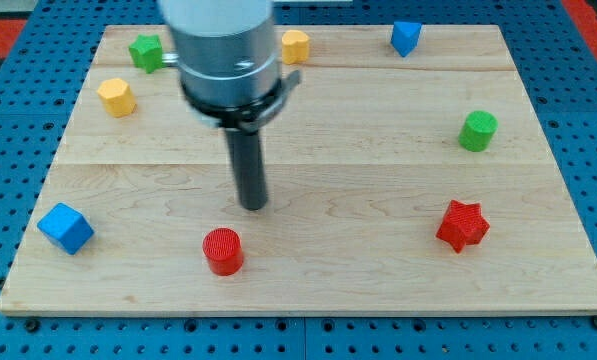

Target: Place the yellow hexagon at the center left of the board

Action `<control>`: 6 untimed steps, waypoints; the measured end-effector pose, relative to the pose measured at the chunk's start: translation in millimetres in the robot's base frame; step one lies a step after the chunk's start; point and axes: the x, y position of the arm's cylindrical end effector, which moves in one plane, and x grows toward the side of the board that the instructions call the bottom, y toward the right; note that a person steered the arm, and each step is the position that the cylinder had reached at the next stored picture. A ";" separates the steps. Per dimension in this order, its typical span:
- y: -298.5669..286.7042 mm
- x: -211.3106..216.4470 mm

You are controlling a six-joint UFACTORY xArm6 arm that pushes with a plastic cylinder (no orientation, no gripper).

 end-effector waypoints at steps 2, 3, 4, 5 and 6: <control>128.2 -20.4; 51.3 -45.4; 14.5 -89.5; -62.3 -137.6; -116.8 -174.6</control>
